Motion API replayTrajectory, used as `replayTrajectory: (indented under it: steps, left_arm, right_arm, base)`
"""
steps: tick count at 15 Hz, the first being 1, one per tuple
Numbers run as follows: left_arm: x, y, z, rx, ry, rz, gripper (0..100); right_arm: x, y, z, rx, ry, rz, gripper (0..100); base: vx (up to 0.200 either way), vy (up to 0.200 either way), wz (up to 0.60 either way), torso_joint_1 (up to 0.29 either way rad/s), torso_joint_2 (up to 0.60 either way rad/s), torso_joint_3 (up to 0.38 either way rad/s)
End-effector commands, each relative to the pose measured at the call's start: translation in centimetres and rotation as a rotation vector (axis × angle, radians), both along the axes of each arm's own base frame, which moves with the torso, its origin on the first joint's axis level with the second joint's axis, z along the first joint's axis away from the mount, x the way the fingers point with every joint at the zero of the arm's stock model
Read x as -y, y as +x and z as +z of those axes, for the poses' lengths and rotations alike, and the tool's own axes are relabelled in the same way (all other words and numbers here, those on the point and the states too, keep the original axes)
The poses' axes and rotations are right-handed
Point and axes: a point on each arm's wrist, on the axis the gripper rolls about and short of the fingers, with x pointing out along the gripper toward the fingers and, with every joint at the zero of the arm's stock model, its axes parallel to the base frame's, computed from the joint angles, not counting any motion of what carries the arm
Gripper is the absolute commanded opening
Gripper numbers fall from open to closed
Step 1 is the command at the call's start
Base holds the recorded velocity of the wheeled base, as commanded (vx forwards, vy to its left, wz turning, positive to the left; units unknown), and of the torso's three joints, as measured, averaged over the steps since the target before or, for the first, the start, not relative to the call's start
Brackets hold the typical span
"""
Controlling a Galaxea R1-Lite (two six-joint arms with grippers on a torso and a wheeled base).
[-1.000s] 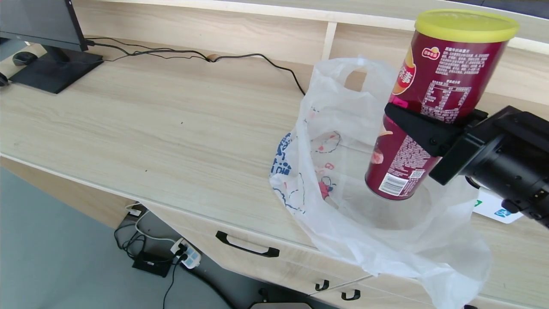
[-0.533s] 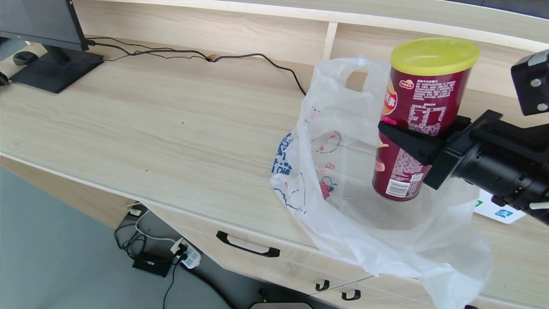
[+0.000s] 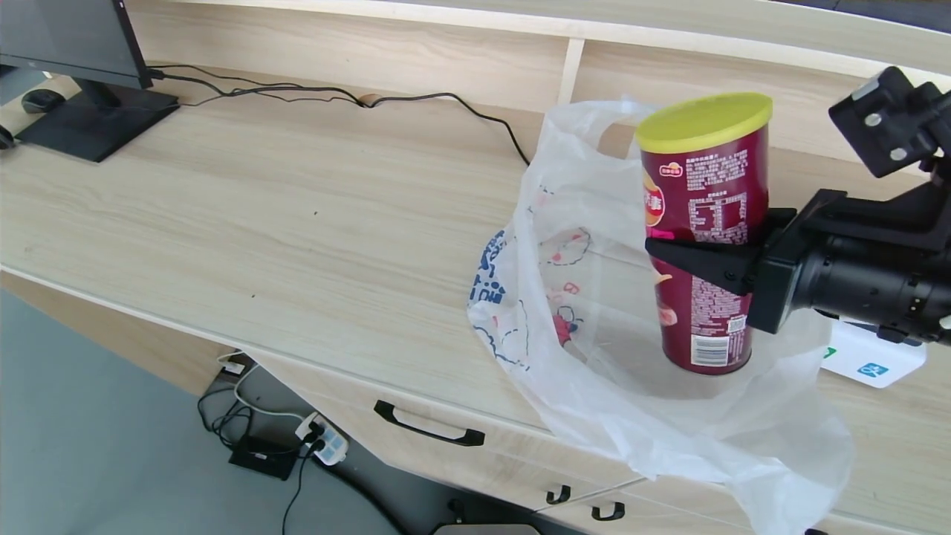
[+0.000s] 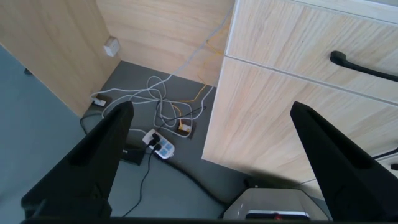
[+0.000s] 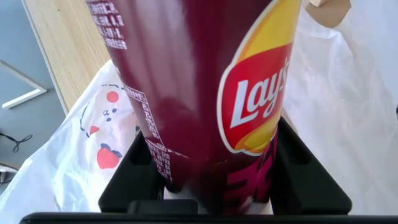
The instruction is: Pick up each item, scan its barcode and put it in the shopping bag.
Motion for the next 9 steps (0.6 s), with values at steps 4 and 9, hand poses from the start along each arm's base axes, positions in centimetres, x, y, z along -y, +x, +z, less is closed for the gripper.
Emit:
replayTrajectory:
  steps: [4, 9]
  left_arm:
    - [0.0, 0.0, 0.0, 0.0, 0.0, 0.001, 100]
    - [0.0, 0.0, 0.0, 0.0, -0.003, 0.0, 100]
  right_arm:
    - [0.1, -0.2, 0.7, -0.08, -0.043, 0.036, 0]
    - [-0.5, 0.9, -0.9, -0.128, -0.087, 0.043, 0]
  base:
    - [0.0, 0.0, 0.0, 0.0, 0.0, 0.0]
    - [0.0, 0.0, 0.0, 0.0, 0.0, 0.0]
